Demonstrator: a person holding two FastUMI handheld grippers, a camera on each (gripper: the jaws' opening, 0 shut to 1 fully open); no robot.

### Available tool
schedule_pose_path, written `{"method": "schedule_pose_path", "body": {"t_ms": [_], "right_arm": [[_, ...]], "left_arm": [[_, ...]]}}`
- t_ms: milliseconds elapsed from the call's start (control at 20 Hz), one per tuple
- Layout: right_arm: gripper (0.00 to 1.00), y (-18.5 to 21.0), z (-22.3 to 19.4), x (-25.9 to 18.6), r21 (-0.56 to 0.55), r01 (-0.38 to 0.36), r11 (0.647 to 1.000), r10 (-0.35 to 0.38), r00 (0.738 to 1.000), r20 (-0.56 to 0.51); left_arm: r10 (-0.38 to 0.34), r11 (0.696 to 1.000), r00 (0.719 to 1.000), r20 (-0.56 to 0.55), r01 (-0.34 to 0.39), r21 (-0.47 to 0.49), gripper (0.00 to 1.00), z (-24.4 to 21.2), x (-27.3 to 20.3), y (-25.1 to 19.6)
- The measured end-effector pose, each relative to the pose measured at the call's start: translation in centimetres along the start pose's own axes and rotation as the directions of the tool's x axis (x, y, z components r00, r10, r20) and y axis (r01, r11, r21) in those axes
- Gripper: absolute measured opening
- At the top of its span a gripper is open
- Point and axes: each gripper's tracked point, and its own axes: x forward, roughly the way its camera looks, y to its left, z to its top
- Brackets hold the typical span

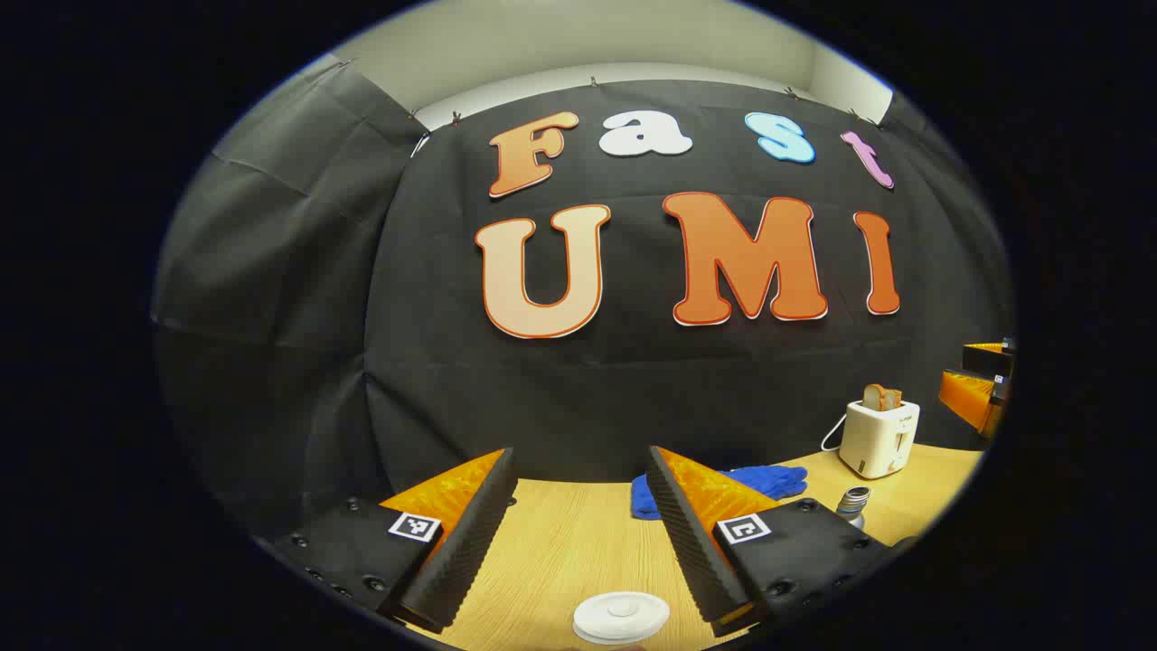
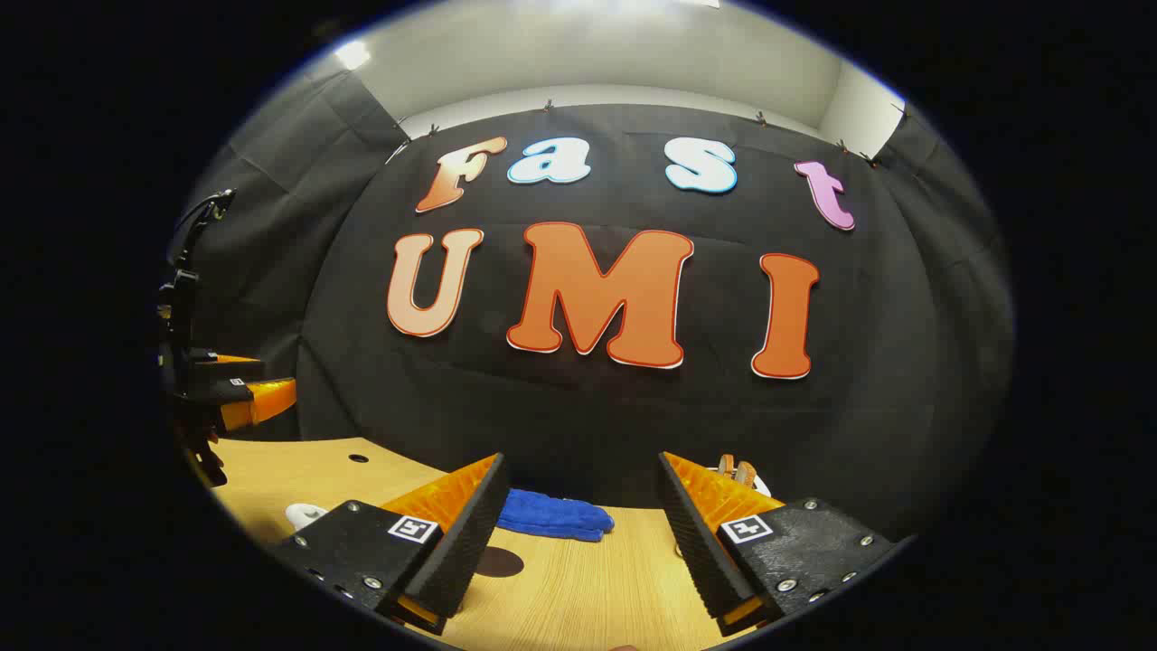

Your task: Open the teacup lid with one hand, grasp the water bottle and pour water into the teacup with the other hand; after pouring, place the water bottle on the coaster and then close the teacup lid.

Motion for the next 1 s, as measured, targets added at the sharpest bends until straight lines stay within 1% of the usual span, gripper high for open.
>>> {"method": "schedule_pose_path", "body": {"t_ms": [150, 400, 1000], "right_arm": [[0.98, -0.1, 0.2, -0.1, 0.006, -0.001, 1.000, 0.001, 1.000, 0.005], [0.98, 0.4, 0.8, -0.4, 0.014, -0.014, 1.000, 0.014, 1.000, 0.019], [0.98, 1.3, 0.5, -1.0, 0.026, -0.053, 0.998, 0.052, 0.999, 0.006]], "left_arm": [[-0.010, 1.000, 1.000, 0.007, 0.010, -0.005, 0.95, 0.3, -0.2, -0.2], [0.012, 1.000, 1.000, 0.011, -0.012, -0.003, 0.96, 0.3, -0.4, 0.3], [0.023, 1.000, 1.000, 0.012, -0.022, -0.010, 0.95, 0.3, -0.8, 0.6]]}}
